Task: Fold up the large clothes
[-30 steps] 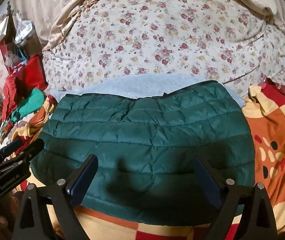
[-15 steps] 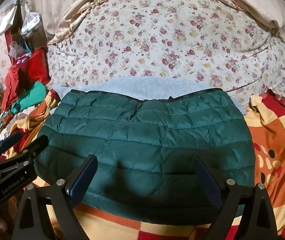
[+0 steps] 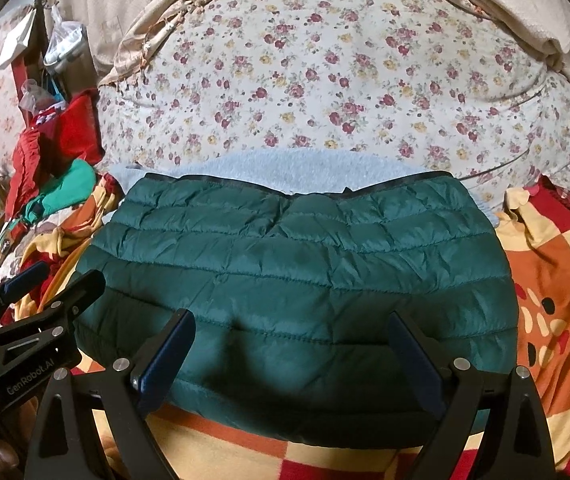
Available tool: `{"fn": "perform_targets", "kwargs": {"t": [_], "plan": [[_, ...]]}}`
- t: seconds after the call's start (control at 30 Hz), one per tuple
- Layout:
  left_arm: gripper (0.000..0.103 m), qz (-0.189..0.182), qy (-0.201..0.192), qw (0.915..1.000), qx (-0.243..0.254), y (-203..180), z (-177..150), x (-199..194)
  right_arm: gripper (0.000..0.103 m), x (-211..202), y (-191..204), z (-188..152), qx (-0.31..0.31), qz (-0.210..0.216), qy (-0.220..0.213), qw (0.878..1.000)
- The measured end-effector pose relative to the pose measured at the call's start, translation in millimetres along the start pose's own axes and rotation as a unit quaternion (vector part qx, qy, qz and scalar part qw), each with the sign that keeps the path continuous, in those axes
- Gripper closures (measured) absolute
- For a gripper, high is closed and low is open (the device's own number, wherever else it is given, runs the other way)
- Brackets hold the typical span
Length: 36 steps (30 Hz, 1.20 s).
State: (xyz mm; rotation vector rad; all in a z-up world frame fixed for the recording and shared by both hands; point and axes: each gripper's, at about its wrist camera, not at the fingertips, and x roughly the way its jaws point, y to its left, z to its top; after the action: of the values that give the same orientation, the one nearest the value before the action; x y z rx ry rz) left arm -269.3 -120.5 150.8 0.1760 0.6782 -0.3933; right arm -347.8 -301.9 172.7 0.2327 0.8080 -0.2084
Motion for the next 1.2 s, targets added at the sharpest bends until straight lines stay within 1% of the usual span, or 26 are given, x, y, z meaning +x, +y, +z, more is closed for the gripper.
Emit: {"fn": "perform_targets", "kwargs": {"t": [0.87,1.2], "plan": [[0.017,-0.002,0.02,0.9998,-0.004,1.4,-7.0,15.7,0.008,14.4,1.0,-4.3,0.003,0.003,0.02,1.0],[0.017,-0.003,0.025,0.9997,-0.005,1.2,-7.0,18.1,0.008,17.0,-1.9,-4.5,0.006,0.005,0.022,1.0]]}}
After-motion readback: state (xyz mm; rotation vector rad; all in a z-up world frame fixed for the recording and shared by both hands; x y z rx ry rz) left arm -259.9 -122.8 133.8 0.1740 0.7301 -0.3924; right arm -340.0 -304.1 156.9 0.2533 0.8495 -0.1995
